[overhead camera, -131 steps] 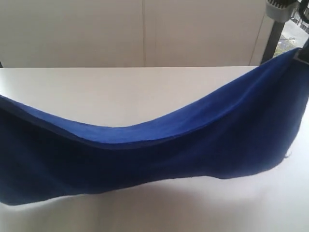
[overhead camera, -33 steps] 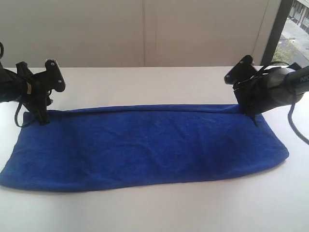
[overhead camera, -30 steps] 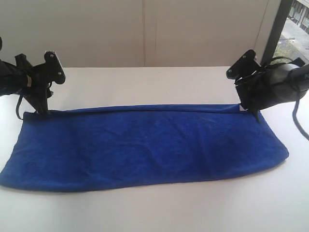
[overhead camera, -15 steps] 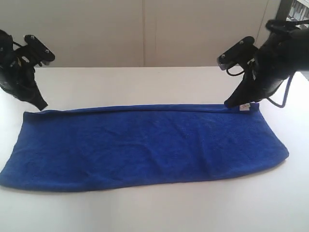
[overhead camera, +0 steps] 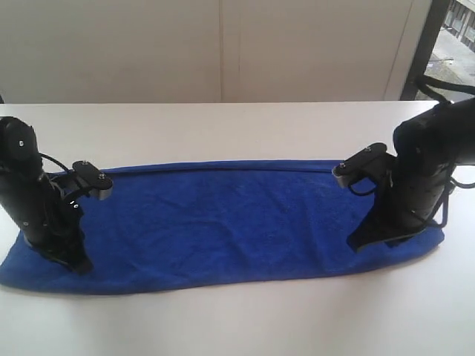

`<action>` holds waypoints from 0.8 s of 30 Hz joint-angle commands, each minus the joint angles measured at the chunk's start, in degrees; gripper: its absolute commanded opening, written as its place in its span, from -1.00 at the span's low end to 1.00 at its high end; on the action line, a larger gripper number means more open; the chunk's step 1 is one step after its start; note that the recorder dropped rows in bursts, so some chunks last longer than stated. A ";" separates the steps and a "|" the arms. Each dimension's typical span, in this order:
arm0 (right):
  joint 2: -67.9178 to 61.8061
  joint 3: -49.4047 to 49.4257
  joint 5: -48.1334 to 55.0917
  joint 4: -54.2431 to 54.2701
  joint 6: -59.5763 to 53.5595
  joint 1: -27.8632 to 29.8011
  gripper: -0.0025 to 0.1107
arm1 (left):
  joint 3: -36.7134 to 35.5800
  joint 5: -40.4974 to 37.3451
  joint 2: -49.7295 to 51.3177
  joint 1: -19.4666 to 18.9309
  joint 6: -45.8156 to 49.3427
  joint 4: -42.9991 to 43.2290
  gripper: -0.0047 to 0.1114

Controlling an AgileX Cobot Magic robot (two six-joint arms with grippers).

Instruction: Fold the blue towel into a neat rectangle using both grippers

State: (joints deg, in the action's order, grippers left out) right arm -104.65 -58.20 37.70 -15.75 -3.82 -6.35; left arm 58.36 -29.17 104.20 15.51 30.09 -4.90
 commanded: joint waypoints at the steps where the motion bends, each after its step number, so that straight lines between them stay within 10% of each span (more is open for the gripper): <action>1: -0.32 2.17 -2.16 -0.20 -0.69 0.15 -0.96 | -3.52 1.17 0.13 0.05 -0.51 -0.40 -0.92; 24: 1.02 10.34 12.49 0.58 0.59 -5.91 -0.96 | -3.69 -10.53 0.13 0.05 -0.99 5.42 -0.92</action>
State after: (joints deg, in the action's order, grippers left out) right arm -103.79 -51.14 46.15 -17.22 -4.06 -10.71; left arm 56.13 -35.58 103.22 15.51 29.68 -2.59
